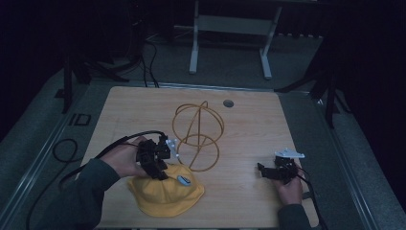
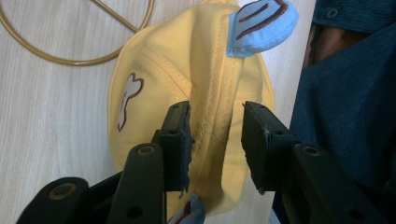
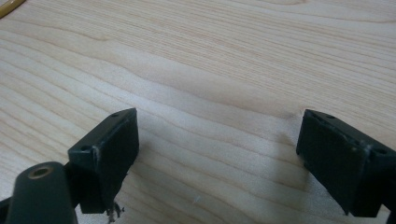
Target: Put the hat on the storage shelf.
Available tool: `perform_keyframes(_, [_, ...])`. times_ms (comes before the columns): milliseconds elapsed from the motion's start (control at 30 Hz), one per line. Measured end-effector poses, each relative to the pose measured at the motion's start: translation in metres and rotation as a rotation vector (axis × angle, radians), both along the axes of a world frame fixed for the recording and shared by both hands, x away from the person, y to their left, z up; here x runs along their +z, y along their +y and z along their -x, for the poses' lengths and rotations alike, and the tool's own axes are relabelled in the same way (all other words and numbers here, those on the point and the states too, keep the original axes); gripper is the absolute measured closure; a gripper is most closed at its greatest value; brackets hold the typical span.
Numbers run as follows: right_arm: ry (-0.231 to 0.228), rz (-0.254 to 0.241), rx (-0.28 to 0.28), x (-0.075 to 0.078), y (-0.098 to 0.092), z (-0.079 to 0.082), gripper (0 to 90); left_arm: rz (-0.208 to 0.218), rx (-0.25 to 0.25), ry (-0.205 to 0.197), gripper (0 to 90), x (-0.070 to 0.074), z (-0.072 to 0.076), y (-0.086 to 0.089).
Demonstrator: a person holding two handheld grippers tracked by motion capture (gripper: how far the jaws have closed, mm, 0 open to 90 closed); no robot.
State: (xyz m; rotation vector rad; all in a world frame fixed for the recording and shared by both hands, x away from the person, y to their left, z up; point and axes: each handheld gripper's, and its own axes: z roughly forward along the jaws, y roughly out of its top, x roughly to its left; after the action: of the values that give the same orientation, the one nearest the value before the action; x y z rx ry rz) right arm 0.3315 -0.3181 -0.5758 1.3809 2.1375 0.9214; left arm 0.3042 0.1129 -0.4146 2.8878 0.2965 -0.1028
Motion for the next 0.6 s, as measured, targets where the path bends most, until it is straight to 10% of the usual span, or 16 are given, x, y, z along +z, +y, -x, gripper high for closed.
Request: perform_keyframes(600, [0.000, 0.000, 0.000, 0.000, 0.000, 0.000, 13.0, -0.115, -0.033, -0.017, 70.8, -0.021, 0.000, -0.012])
